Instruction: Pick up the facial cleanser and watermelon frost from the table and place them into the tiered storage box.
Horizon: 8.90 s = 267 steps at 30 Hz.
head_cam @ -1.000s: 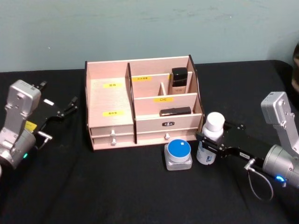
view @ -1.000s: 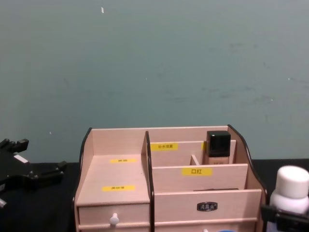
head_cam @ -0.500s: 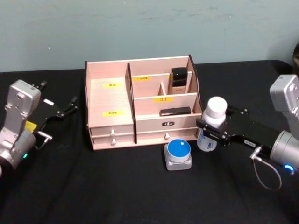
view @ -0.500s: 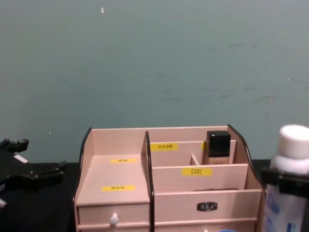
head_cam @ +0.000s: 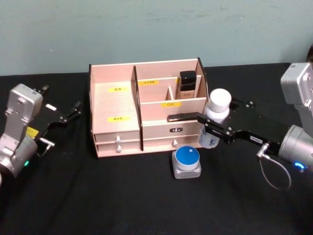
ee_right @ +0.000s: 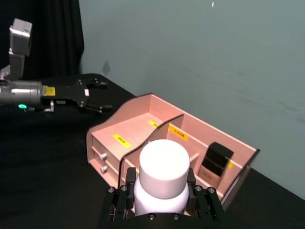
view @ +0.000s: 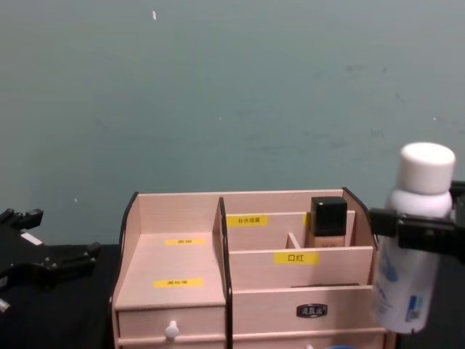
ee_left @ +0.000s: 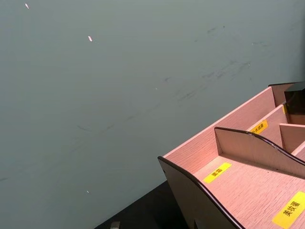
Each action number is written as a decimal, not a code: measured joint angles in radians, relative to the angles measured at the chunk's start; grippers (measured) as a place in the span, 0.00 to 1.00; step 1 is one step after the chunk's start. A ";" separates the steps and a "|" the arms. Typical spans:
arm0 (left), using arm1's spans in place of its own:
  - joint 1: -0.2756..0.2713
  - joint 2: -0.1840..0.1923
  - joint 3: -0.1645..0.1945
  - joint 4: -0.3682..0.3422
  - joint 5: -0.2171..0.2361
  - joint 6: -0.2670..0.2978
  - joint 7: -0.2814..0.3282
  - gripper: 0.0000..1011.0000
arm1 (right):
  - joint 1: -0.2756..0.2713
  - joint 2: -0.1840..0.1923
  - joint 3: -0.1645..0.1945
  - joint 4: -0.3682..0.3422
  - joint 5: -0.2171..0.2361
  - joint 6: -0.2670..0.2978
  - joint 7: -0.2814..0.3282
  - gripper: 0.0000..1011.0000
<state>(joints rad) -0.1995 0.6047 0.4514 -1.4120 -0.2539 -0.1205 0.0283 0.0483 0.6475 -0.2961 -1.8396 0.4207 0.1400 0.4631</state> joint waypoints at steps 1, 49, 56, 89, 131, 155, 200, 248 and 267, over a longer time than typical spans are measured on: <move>0.000 0.000 0.000 0.000 0.000 0.000 0.000 1.00 | 0.003 -0.001 -0.002 0.000 0.002 0.001 0.001 0.60; 0.000 0.000 0.000 0.000 0.000 0.000 0.000 1.00 | 0.406 -0.214 -0.188 0.317 -0.050 0.033 0.007 0.60; 0.000 0.000 0.000 0.000 0.000 0.000 0.000 1.00 | 0.463 -0.264 -0.211 0.406 -0.080 0.010 0.007 0.60; 0.000 0.000 0.000 0.000 0.000 0.000 0.000 1.00 | 0.546 -0.371 -0.224 0.623 -0.136 -0.058 0.034 0.60; 0.000 0.000 0.000 0.000 0.000 0.000 0.000 1.00 | 0.549 -0.397 -0.230 0.711 -0.159 -0.059 0.037 0.66; 0.000 0.000 0.000 0.000 0.000 0.000 0.000 1.00 | 0.494 -0.310 -0.211 0.494 -0.153 0.060 0.032 0.99; 0.000 0.000 0.000 0.000 0.000 0.000 0.000 1.00 | -0.061 -0.009 -0.085 -0.016 -0.055 0.248 -0.065 0.99; 0.000 0.000 0.000 0.000 0.000 0.000 0.000 1.00 | 0.060 -0.116 -0.160 0.177 -0.147 0.208 -0.035 0.99; 0.000 0.000 0.000 0.000 0.000 0.000 0.000 1.00 | 0.068 -0.125 -0.165 0.190 -0.152 0.204 -0.025 0.99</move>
<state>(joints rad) -0.1995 0.6047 0.4514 -1.4120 -0.2539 -0.1206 0.0283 0.1163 0.5225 -0.4616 -1.6494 0.2688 0.3435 0.4384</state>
